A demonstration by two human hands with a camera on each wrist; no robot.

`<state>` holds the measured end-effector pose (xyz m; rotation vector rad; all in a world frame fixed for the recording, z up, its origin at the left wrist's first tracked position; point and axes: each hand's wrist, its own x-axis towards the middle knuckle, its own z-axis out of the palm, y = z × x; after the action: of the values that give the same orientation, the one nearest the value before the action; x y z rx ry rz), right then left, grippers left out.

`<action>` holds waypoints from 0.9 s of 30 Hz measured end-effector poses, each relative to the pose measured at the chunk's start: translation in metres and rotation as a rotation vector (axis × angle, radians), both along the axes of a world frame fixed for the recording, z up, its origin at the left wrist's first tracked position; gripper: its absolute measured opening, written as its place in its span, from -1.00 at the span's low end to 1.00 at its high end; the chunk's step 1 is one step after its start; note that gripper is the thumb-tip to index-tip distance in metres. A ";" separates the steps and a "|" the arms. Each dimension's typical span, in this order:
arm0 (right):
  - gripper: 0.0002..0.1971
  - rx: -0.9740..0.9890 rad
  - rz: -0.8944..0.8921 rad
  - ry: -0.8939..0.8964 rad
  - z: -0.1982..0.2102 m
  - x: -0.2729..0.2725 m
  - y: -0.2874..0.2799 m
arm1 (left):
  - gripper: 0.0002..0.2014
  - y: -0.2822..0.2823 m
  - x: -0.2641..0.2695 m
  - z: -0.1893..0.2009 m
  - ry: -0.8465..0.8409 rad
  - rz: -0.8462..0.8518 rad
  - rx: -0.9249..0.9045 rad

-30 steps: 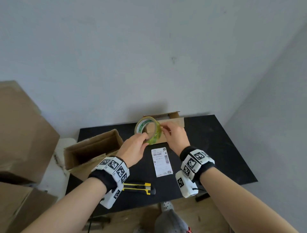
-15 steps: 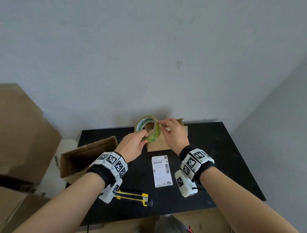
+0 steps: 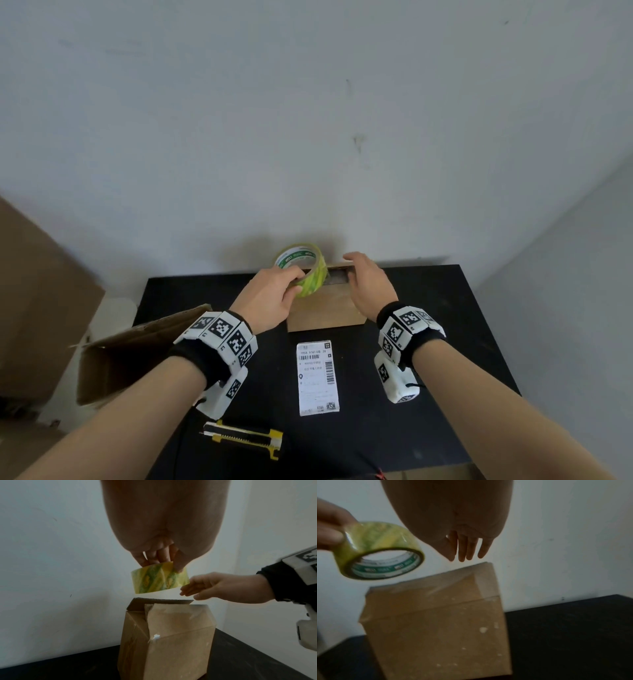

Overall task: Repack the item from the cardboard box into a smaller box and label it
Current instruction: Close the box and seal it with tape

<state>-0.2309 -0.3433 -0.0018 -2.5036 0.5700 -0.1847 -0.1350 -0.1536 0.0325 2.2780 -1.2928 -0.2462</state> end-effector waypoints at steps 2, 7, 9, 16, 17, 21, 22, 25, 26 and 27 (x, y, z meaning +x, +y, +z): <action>-0.57 -0.072 0.052 0.105 -0.008 -0.005 -0.013 | -0.84 -0.003 0.001 -0.002 0.004 -0.009 0.000; -0.61 -0.165 0.135 0.167 -0.026 -0.006 -0.027 | -0.83 -0.008 0.001 -0.012 -0.025 0.000 -0.023; -0.64 -0.177 0.138 0.163 -0.031 -0.004 -0.029 | -0.81 -0.012 0.000 -0.016 -0.049 0.020 -0.025; -0.67 -0.243 0.249 0.105 -0.037 -0.005 -0.037 | -0.71 -0.024 0.000 -0.019 -0.022 0.014 -0.026; -0.59 -0.237 0.282 0.132 -0.037 -0.008 -0.038 | -0.67 -0.025 0.000 -0.019 -0.014 0.011 -0.029; -0.37 -0.259 0.358 0.251 -0.036 -0.017 -0.044 | -0.64 -0.033 0.002 -0.019 -0.036 0.017 -0.049; -0.38 -0.251 0.360 0.236 -0.037 -0.018 -0.044 | -0.65 -0.035 0.003 -0.019 -0.038 0.021 -0.057; -0.39 -0.221 0.363 0.204 -0.038 -0.018 -0.043 | -0.69 -0.044 0.005 -0.019 -0.001 0.033 -0.070; -0.39 -0.210 0.365 0.203 -0.039 -0.018 -0.043 | -0.70 -0.047 0.005 -0.019 0.021 0.040 -0.067; -0.40 -0.205 0.368 0.207 -0.038 -0.018 -0.043 | -0.71 -0.050 0.006 -0.020 0.043 0.044 -0.066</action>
<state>-0.2485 -0.3864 -0.0402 -2.7936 0.1661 0.1650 -0.1294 -0.2035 0.0130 2.2312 -1.2100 -0.2323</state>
